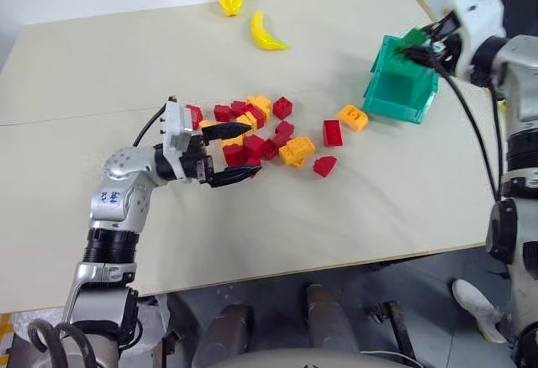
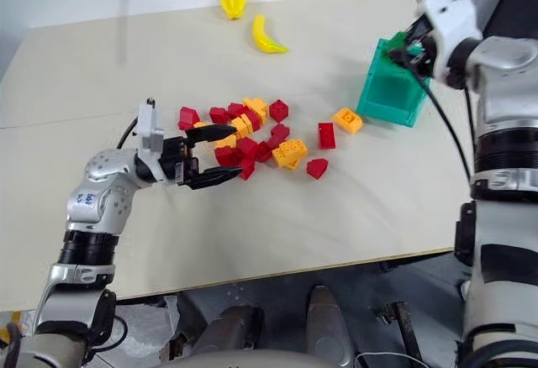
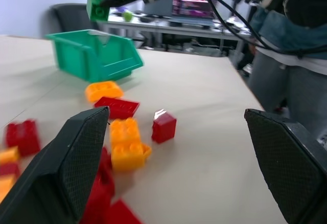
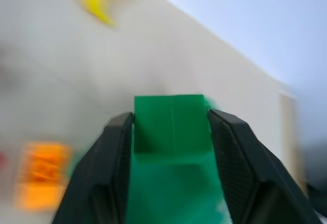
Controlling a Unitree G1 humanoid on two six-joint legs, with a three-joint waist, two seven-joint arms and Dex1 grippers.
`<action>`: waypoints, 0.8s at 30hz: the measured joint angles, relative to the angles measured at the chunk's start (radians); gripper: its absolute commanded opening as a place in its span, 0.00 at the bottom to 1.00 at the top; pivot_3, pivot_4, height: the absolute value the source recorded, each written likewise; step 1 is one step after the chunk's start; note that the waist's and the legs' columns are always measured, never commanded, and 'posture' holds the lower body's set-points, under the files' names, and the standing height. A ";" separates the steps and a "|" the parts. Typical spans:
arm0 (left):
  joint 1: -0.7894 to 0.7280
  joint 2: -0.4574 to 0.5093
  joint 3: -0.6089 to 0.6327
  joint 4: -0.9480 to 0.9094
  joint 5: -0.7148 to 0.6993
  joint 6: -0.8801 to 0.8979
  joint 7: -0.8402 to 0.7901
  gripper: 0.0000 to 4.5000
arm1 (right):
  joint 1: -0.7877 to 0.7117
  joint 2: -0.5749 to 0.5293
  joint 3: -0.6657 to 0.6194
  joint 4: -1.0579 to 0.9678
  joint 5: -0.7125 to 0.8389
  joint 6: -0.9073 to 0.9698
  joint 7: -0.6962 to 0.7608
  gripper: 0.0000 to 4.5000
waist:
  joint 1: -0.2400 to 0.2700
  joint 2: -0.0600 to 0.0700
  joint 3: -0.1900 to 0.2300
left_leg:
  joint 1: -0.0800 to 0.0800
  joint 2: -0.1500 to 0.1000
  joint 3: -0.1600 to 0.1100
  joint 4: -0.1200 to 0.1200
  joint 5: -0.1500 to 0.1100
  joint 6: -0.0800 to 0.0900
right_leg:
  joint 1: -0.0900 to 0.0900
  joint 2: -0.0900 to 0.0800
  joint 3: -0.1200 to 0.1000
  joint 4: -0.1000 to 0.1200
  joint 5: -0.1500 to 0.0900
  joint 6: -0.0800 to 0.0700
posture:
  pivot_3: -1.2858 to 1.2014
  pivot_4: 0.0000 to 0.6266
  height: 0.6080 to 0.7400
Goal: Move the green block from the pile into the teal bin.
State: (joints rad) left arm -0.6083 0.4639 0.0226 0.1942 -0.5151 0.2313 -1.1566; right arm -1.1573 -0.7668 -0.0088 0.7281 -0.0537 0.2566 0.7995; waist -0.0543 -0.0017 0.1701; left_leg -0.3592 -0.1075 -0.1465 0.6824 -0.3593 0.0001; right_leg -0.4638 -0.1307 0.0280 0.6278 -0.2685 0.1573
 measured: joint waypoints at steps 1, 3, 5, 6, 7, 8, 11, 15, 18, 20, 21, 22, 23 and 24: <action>-0.021 -0.012 -0.003 0.026 0.007 0.000 0.000 1.00 | -0.004 0.002 0.000 0.031 -0.003 -0.012 -0.013 0.41 | 0.000 0.000 0.000 | 0.000 0.000 0.001 0.000 0.000 0.000 | 0.000 0.000 0.001 0.000 0.000 0.000 | 0.52 0.24 1.00; -0.049 -0.024 -0.008 0.062 0.013 -0.003 -0.003 1.00 | -0.009 0.023 0.001 0.086 -0.005 -0.039 -0.027 0.49 | -0.002 0.000 0.000 | 0.000 0.000 0.002 0.000 0.000 0.000 | 0.000 0.000 0.002 0.000 0.001 0.001 | 0.52 0.24 1.00; -0.072 -0.031 -0.010 0.104 0.028 -0.015 -0.011 1.00 | -0.022 0.066 0.002 0.162 -0.004 -0.080 -0.033 0.65 | -0.004 0.000 0.000 | 0.001 0.000 0.004 0.000 0.000 0.000 | 0.000 0.000 0.003 0.000 0.001 0.001 | 0.52 0.24 1.00; -0.079 -0.033 -0.012 0.119 0.032 -0.019 -0.015 1.00 | -0.029 0.086 0.003 0.191 -0.004 -0.097 -0.038 0.72 | -0.005 0.000 0.000 | 0.001 0.000 0.004 0.000 0.000 0.000 | 0.000 0.000 0.003 0.000 0.001 0.002 | 0.52 0.24 1.00; -0.085 -0.037 -0.013 0.136 0.037 -0.025 -0.018 1.00 | -0.038 0.107 0.003 0.222 -0.004 -0.113 -0.045 0.80 | -0.005 0.000 0.000 | 0.001 0.000 0.004 0.000 0.000 0.000 | 0.000 0.000 0.003 0.000 0.001 0.002 | 0.52 0.24 1.00; -0.088 -0.041 -0.013 0.144 0.044 -0.028 -0.020 1.00 | -0.052 0.127 0.003 0.259 -0.004 -0.133 -0.058 0.88 | -0.004 0.000 0.000 | 0.001 0.000 0.004 0.000 0.000 0.001 | -0.001 0.000 0.003 0.000 0.001 0.002 | 0.52 0.24 1.00; -0.091 -0.046 -0.014 0.158 0.052 -0.032 -0.023 1.00 | -0.073 0.141 0.004 0.305 -0.008 -0.164 -0.092 1.00 | -0.001 0.000 0.000 | 0.000 -0.001 0.002 0.000 0.000 0.001 | -0.001 -0.001 0.003 0.000 0.001 0.002 | 0.52 0.24 1.00; -0.073 -0.023 -0.003 0.128 0.065 -0.028 0.009 1.00 | -0.064 0.135 0.006 0.249 -0.004 -0.156 -0.053 1.00 | 0.000 0.000 0.000 | -0.001 -0.001 0.002 0.000 0.000 0.002 | -0.001 -0.001 0.002 -0.001 0.001 0.002 | 0.52 0.24 1.00; -0.033 -0.016 0.008 0.074 0.064 -0.013 0.042 1.00 | -0.019 0.112 0.002 0.140 0.027 -0.104 0.025 1.00 | 0.001 0.000 0.000 | -0.001 -0.001 0.001 0.000 0.000 0.002 | -0.001 0.000 0.002 -0.001 0.001 0.002 | 0.52 0.24 1.00; -0.016 -0.010 0.016 0.042 0.062 0.002 0.057 1.00 | 0.027 0.106 0.002 0.056 0.057 -0.063 0.087 1.00 | 0.001 0.000 0.000 | -0.001 -0.001 0.001 0.001 0.000 0.002 | -0.001 0.000 0.002 -0.001 0.001 0.002 | 0.52 0.24 1.00; -0.004 -0.002 0.018 0.014 0.059 0.017 0.067 1.00 | 0.075 0.099 0.003 -0.012 0.083 -0.036 0.145 1.00 | 0.002 0.000 0.000 | -0.001 -0.001 0.001 0.001 0.000 0.002 | -0.001 0.000 0.002 -0.001 0.001 0.002 | 0.52 0.24 1.00; 0.002 0.009 0.019 0.001 0.056 0.027 0.075 1.00 | 0.109 0.097 0.005 -0.051 0.100 -0.014 0.186 1.00 | 0.002 0.000 0.000 | -0.001 -0.001 0.001 0.001 0.000 0.002 | -0.001 -0.001 0.002 -0.001 0.001 0.002 | 0.52 0.24 1.00; 0.019 0.028 0.027 -0.026 0.056 0.043 0.090 1.00 | 0.155 0.095 0.007 -0.103 0.126 0.014 0.239 1.00 | 0.002 0.000 0.000 | -0.001 -0.001 0.001 0.001 0.000 0.002 | -0.001 -0.001 0.002 -0.001 0.001 0.002 | 0.52 0.24 1.00; 0.037 0.046 0.040 -0.043 0.056 0.056 0.102 1.00 | 0.189 0.095 0.009 -0.136 0.146 0.033 0.275 1.00 | 0.002 0.000 0.000 | -0.001 -0.001 0.001 0.001 0.000 0.002 | -0.001 -0.001 0.002 -0.001 0.001 0.002 | 0.52 0.24 1.00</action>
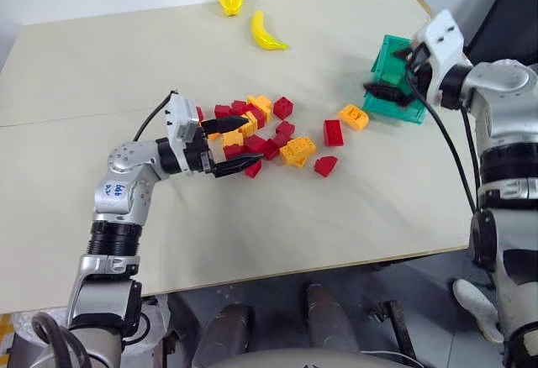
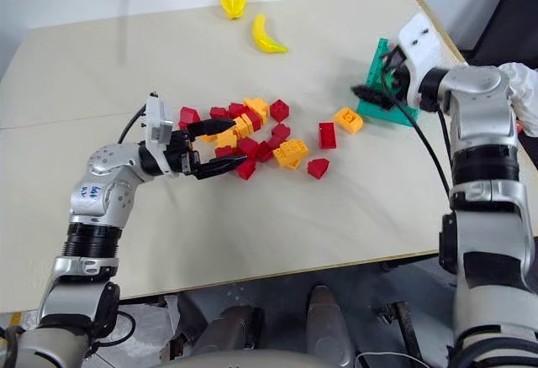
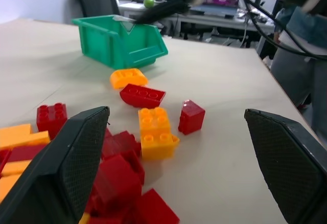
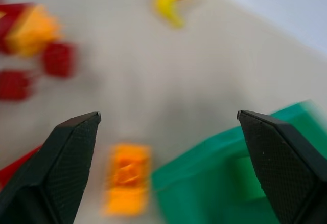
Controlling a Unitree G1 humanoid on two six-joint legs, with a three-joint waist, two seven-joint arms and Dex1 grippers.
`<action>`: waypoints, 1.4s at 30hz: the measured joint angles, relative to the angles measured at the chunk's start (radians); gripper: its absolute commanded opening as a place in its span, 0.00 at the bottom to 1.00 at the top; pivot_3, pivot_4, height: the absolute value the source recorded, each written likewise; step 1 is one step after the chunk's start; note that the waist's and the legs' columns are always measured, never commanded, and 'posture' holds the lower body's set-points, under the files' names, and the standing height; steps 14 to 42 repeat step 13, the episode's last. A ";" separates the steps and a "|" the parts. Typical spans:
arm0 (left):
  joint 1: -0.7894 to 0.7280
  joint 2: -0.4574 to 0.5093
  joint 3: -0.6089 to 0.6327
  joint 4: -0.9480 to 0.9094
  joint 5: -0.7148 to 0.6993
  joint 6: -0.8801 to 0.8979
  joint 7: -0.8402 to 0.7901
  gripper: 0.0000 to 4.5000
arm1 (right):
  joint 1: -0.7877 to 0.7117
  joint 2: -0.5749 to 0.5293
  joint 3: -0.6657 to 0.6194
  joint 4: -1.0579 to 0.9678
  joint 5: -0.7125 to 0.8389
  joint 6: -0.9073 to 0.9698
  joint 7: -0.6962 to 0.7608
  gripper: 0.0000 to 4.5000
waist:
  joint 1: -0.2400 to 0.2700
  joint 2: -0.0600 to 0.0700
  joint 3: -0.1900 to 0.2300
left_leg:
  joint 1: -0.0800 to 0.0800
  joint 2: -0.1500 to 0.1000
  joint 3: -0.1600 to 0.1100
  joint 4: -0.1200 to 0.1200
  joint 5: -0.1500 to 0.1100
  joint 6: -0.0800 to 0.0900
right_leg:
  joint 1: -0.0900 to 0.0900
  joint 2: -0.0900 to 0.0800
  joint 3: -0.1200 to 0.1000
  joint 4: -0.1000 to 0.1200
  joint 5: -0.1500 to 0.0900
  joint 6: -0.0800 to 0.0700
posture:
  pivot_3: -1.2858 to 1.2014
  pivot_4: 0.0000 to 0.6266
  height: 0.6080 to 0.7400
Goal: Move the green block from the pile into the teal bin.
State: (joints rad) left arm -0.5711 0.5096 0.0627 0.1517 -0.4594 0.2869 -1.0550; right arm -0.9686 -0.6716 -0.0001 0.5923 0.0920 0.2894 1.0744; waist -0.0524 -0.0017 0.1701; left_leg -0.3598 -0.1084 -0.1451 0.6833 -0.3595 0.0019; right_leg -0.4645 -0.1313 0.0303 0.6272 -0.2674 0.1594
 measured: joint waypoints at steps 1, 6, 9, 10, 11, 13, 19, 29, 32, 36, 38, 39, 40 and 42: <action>0.018 0.021 0.012 -0.011 0.000 0.016 0.014 1.00 | 0.027 -0.001 0.000 -0.022 0.016 0.015 0.030 1.00 | -0.002 0.000 0.000 | 0.000 0.000 0.000 0.000 0.000 0.000 | 0.000 0.000 0.000 0.000 0.000 0.000 | 0.52 0.24 1.00; 0.166 0.104 0.125 -0.105 -0.013 0.107 0.111 1.00 | 0.146 -0.033 0.004 -0.130 0.110 0.024 0.236 1.00 | -0.004 0.000 0.000 | 0.000 0.001 0.000 -0.001 0.000 0.000 | 0.000 0.001 0.001 0.000 0.000 0.000 | 0.52 0.24 1.00; 0.269 0.136 0.212 -0.145 -0.029 0.126 0.140 1.00 | 0.195 -0.034 0.006 -0.114 0.137 -0.043 0.328 1.00 | 0.001 0.000 0.000 | 0.001 0.000 0.000 0.000 0.000 0.000 | 0.000 0.000 0.001 0.000 0.000 0.000 | 0.52 0.24 1.00; 0.309 0.144 0.237 -0.170 -0.043 0.130 0.140 1.00 | 0.196 -0.033 0.012 -0.096 0.138 -0.071 0.344 1.00 | 0.002 0.000 0.000 | 0.001 0.000 0.000 0.000 0.000 0.000 | 0.000 0.000 0.001 -0.001 0.000 0.000 | 0.52 0.24 1.00; 0.359 0.151 0.266 -0.200 -0.057 0.131 0.135 1.00 | 0.195 -0.032 0.015 -0.072 0.137 -0.100 0.356 1.00 | 0.002 0.000 0.000 | 0.001 0.000 0.000 0.000 0.000 0.000 | 0.001 0.000 0.001 -0.001 0.000 0.000 | 0.52 0.24 1.00; 0.461 0.168 0.322 -0.245 -0.067 0.128 0.130 1.00 | 0.196 -0.033 0.015 -0.017 0.134 -0.146 0.367 1.00 | 0.003 0.000 0.000 | 0.002 0.000 0.001 -0.001 0.000 0.000 | 0.001 0.000 0.001 -0.001 0.000 0.000 | 0.52 0.24 1.00; 0.461 0.168 0.322 -0.245 -0.067 0.128 0.130 1.00 | 0.196 -0.033 0.015 -0.017 0.134 -0.146 0.367 1.00 | 0.003 0.000 0.000 | 0.002 0.000 0.001 -0.001 0.000 0.000 | 0.001 0.000 0.001 -0.001 0.000 0.000 | 0.52 0.24 1.00; 0.461 0.168 0.322 -0.245 -0.067 0.128 0.130 1.00 | 0.196 -0.033 0.015 -0.017 0.134 -0.146 0.367 1.00 | 0.003 0.000 0.000 | 0.002 0.000 0.001 -0.001 0.000 0.000 | 0.001 0.000 0.001 -0.001 0.000 0.000 | 0.52 0.24 1.00; 0.461 0.168 0.322 -0.245 -0.067 0.128 0.130 1.00 | 0.196 -0.033 0.015 -0.017 0.134 -0.146 0.367 1.00 | 0.003 0.000 0.000 | 0.002 0.000 0.001 -0.001 0.000 0.000 | 0.001 0.000 0.001 -0.001 0.000 0.000 | 0.52 0.24 1.00; 0.461 0.168 0.322 -0.245 -0.067 0.128 0.130 1.00 | 0.196 -0.033 0.015 -0.017 0.134 -0.146 0.367 1.00 | 0.003 0.000 0.000 | 0.002 0.000 0.001 -0.001 0.000 0.000 | 0.001 0.000 0.001 -0.001 0.000 0.000 | 0.52 0.24 1.00; 0.461 0.168 0.322 -0.245 -0.067 0.128 0.130 1.00 | 0.196 -0.033 0.015 -0.017 0.134 -0.146 0.367 1.00 | 0.003 0.000 0.000 | 0.002 0.000 0.001 -0.001 0.000 0.000 | 0.001 0.000 0.001 -0.001 0.000 0.000 | 0.52 0.24 1.00; 0.461 0.168 0.322 -0.245 -0.067 0.128 0.130 1.00 | 0.196 -0.033 0.015 -0.017 0.134 -0.146 0.367 1.00 | 0.003 0.000 0.000 | 0.002 0.000 0.001 -0.001 0.000 0.000 | 0.001 0.000 0.001 -0.001 0.000 0.000 | 0.52 0.24 1.00; 0.461 0.168 0.322 -0.245 -0.067 0.128 0.130 1.00 | 0.196 -0.033 0.015 -0.017 0.134 -0.146 0.367 1.00 | 0.003 0.000 0.000 | 0.002 0.000 0.001 -0.001 0.000 0.000 | 0.001 0.000 0.001 -0.001 0.000 0.000 | 0.52 0.24 1.00; 0.461 0.168 0.322 -0.245 -0.067 0.128 0.130 1.00 | 0.196 -0.033 0.015 -0.017 0.134 -0.146 0.367 1.00 | 0.003 0.000 0.000 | 0.002 0.000 0.001 -0.001 0.000 0.000 | 0.001 0.000 0.001 -0.001 0.000 0.000 | 0.52 0.24 1.00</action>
